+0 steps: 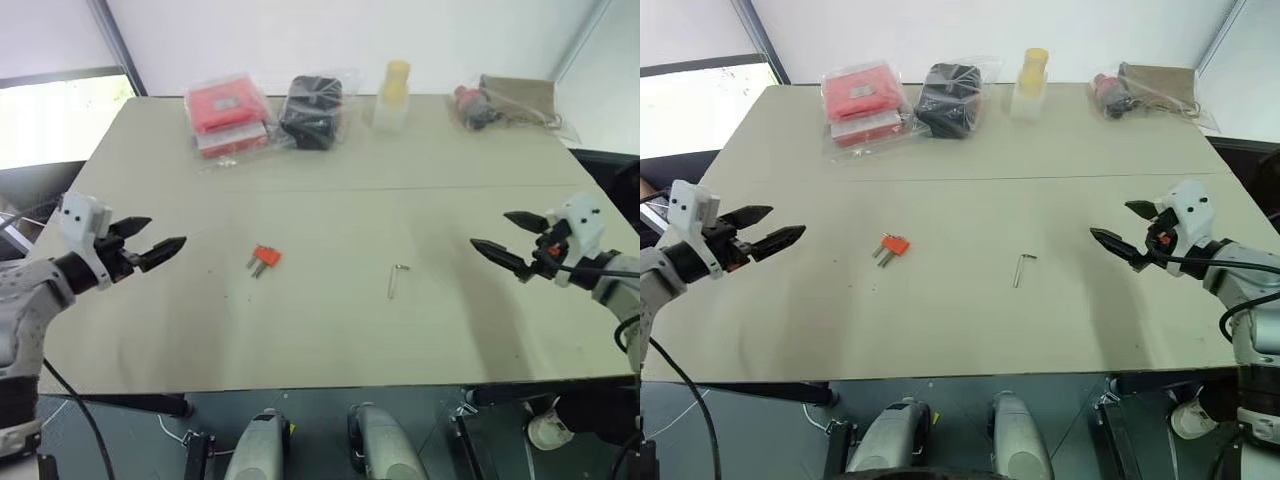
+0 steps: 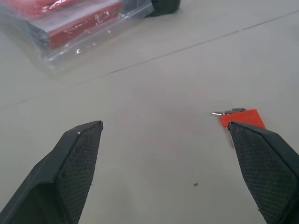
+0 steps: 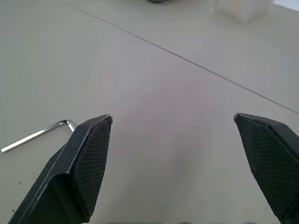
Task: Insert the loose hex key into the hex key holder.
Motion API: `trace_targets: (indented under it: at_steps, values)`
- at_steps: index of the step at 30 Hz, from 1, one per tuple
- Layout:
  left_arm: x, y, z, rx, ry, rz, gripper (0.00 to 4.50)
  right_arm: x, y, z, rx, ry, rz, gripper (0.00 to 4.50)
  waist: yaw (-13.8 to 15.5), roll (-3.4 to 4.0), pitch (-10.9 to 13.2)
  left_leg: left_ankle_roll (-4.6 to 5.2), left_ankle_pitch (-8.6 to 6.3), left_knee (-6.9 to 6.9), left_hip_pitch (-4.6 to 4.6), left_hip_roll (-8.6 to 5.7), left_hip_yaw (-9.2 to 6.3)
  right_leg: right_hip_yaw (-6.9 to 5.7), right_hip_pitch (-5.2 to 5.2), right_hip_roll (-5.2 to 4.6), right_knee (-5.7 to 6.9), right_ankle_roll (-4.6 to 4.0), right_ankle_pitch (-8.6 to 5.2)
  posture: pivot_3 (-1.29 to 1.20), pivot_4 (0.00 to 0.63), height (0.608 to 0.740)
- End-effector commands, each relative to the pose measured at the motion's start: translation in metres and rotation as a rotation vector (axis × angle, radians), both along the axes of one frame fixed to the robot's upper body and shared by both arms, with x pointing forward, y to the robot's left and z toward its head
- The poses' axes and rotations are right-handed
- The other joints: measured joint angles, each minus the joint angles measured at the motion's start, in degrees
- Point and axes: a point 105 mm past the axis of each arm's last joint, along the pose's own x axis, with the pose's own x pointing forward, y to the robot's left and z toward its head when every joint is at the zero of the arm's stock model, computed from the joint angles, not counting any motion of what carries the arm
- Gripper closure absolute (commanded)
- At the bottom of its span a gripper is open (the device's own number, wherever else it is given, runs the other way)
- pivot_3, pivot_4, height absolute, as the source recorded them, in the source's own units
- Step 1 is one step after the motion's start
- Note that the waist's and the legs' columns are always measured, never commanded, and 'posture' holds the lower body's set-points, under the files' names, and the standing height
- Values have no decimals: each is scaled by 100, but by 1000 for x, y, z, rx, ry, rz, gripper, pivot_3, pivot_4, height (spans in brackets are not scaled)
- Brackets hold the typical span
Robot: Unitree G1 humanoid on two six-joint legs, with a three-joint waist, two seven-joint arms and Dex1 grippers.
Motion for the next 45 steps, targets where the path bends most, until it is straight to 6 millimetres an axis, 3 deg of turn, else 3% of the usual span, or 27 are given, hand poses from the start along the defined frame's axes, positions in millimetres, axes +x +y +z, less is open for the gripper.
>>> trace_targets:
  at_steps: [1, 5, 28, 31, 36, 39, 42, 45]
  values:
    - [5, -2, 5, 26, -39, -13, 2, -1, -1, 14, -1, -54, -2, 163, 11, 0, 0, 0, 0, -1, 0, 0, 0, 0, 0, 0, 0, -1, 0, 0, 150, 740]
    - [9, -8, -4, 2, -44, -31, 2, -1, 4, 8, -11, -53, -3, 163, 26, 0, 0, 0, 0, -1, -1, -2, 4, 6, 0, -2, 0, -1, 2, 0, 150, 740]
    - [15, -4, 6, -17, -59, 3, 2, 1, 8, -2, -29, -51, -27, 163, 23, -3, 1, 0, 0, 2, 0, -1, 3, 9, 0, 0, 6, 0, 3, 0, 150, 740]
    - [20, -1, 13, 25, -87, 0, 2, 4, 15, -10, -108, -8, -12, 163, 22, -3, 1, 0, 0, 3, 1, -1, 3, 9, 0, 0, 8, 0, 3, 0, 150, 740]
    - [22, -16, 27, 97, -55, -194, 2, 17, 83, -11, -69, 11, 158, 163, -19, -4, 1, 0, 0, 10, 5, 1, 3, 9, -3, 8, 21, -3, 5, 0, 150, 740]
    - [17, -29, 24, 143, 23, -327, 2, 26, 140, -18, 0, 5, 258, 163, -32, -3, -1, 0, 0, 5, 8, 7, 2, 11, -5, 17, 27, -4, 4, 0, 150, 740]
    - [19, -35, 23, 154, 45, -367, 2, 31, 169, -22, 10, -5, 295, 163, -6, -2, -1, 0, 0, 1, 1, 7, -2, 10, -17, 19, 36, 1, 5, 0, 150, 740]
    - [20, -47, 21, 171, 45, -409, 2, 24, 231, -35, 55, 27, 441, 163, 4, -7, -2, 0, 0, 3, -10, 6, -3, 7, -25, 17, 37, 17, 14, 0, 150, 740]
